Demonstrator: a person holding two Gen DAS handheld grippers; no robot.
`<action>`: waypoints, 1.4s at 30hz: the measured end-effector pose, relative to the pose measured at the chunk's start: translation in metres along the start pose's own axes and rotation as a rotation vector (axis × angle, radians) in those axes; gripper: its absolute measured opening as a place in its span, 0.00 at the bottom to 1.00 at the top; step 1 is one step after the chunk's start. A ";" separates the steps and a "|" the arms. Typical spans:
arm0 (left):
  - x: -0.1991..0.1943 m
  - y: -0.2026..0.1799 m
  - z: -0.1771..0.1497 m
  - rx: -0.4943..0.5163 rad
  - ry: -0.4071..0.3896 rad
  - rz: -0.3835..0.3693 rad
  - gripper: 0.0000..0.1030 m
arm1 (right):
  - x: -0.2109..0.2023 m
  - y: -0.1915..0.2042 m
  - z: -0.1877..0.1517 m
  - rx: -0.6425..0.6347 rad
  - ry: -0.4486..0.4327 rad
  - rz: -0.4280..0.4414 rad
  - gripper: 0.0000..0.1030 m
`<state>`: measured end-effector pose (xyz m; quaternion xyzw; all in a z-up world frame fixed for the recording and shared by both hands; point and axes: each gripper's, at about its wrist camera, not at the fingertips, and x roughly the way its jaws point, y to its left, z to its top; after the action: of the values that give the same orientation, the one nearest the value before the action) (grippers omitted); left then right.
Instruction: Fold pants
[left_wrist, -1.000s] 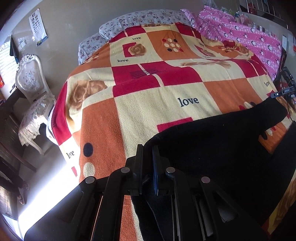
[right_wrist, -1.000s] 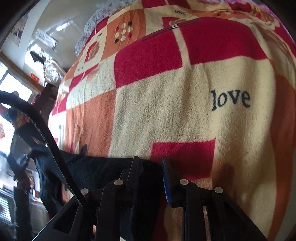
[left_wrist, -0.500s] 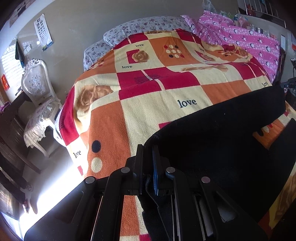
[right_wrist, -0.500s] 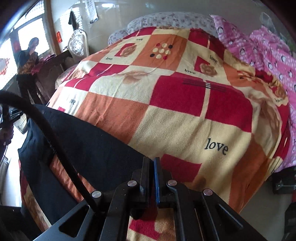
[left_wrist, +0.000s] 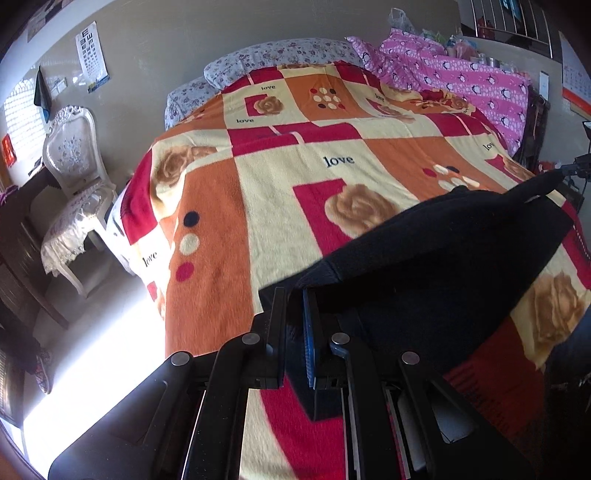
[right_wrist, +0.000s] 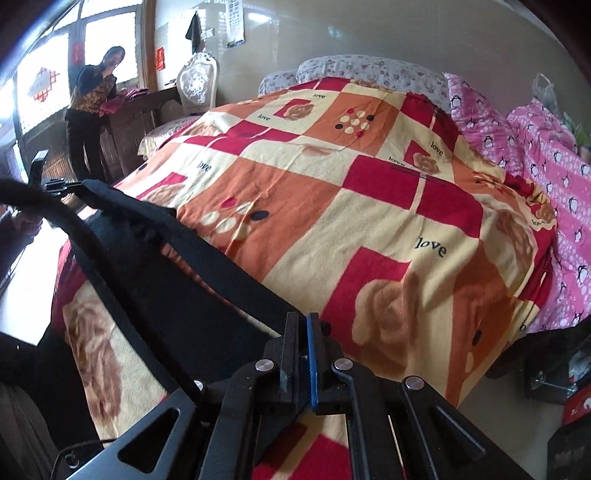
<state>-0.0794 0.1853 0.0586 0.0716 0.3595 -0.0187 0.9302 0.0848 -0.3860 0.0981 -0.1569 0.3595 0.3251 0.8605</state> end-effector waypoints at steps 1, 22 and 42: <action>-0.002 0.001 -0.013 -0.013 0.010 0.002 0.07 | -0.004 0.008 -0.010 -0.019 0.007 -0.001 0.03; 0.026 -0.064 -0.004 -0.282 -0.049 -0.066 0.07 | -0.003 0.025 -0.102 0.000 0.194 -0.099 0.03; 0.016 -0.065 -0.019 -0.366 -0.053 -0.010 0.08 | 0.057 0.081 -0.033 0.195 0.113 0.025 0.15</action>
<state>-0.0859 0.1239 0.0267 -0.1010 0.3327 0.0405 0.9367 0.0436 -0.3170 0.0312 -0.0857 0.4393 0.2899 0.8460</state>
